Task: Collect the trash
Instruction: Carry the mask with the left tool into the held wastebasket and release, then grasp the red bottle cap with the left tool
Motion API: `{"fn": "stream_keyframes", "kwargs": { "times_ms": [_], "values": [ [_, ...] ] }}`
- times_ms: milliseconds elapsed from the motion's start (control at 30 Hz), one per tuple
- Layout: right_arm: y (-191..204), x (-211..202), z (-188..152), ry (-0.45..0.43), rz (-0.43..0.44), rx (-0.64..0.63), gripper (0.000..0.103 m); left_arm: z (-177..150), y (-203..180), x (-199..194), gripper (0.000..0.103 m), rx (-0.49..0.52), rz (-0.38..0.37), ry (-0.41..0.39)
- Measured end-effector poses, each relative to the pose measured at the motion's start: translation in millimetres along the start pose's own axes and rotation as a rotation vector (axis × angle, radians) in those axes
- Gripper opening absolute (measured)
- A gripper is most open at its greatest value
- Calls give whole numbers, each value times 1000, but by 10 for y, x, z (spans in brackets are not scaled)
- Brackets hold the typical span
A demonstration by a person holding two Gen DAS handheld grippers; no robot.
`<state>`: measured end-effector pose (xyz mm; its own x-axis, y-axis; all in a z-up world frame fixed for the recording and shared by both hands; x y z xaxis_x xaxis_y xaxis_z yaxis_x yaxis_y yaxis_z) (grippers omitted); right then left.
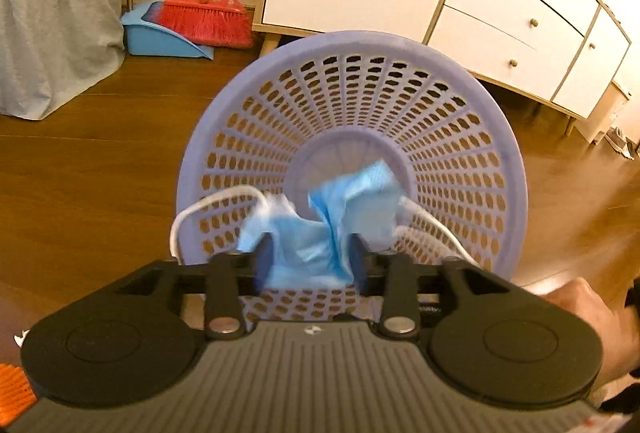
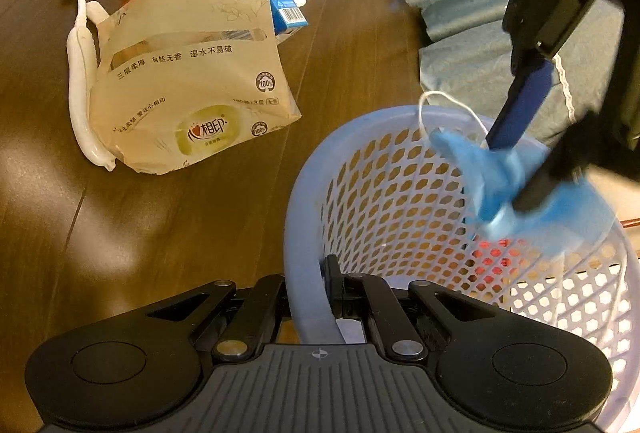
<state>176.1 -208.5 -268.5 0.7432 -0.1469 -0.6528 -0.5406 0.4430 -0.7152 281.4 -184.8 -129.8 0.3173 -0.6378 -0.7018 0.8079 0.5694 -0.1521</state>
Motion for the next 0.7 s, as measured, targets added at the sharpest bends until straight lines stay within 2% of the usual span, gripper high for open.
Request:
{"fn": "stream_keyframes", "kwargs": {
  "times_ms": [133,267,400,600,700],
  "values": [
    [-9,-1,4,1,1,9,0,-23,44,-158,42,-1,18,-27],
    [-28,-17,-6,2,0,16,0,-223,166,-422,43,33,75,-4],
    [-50,0,23,6,-1,24,0,-609,425,-750,44,10,165,60],
    [-52,53,80,17,1,25,0,-1314,938,-1199,45,-129,299,136],
    [-52,43,80,22,1,24,0,-1604,1046,-1306,45,-141,332,176]
  ]
}}
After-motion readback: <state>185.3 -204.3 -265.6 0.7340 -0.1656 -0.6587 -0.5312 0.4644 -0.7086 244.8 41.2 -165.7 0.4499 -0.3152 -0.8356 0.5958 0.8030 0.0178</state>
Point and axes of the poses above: each gripper's, at about its wrist camera, not at the fingertips, and x roughly the way its jaws point, y to its left, z to its top, the point moved 2 cm from there along x, roughly the way its jaws point, and after that the axes turned 4 degrees about x, right-handed, at the moved point
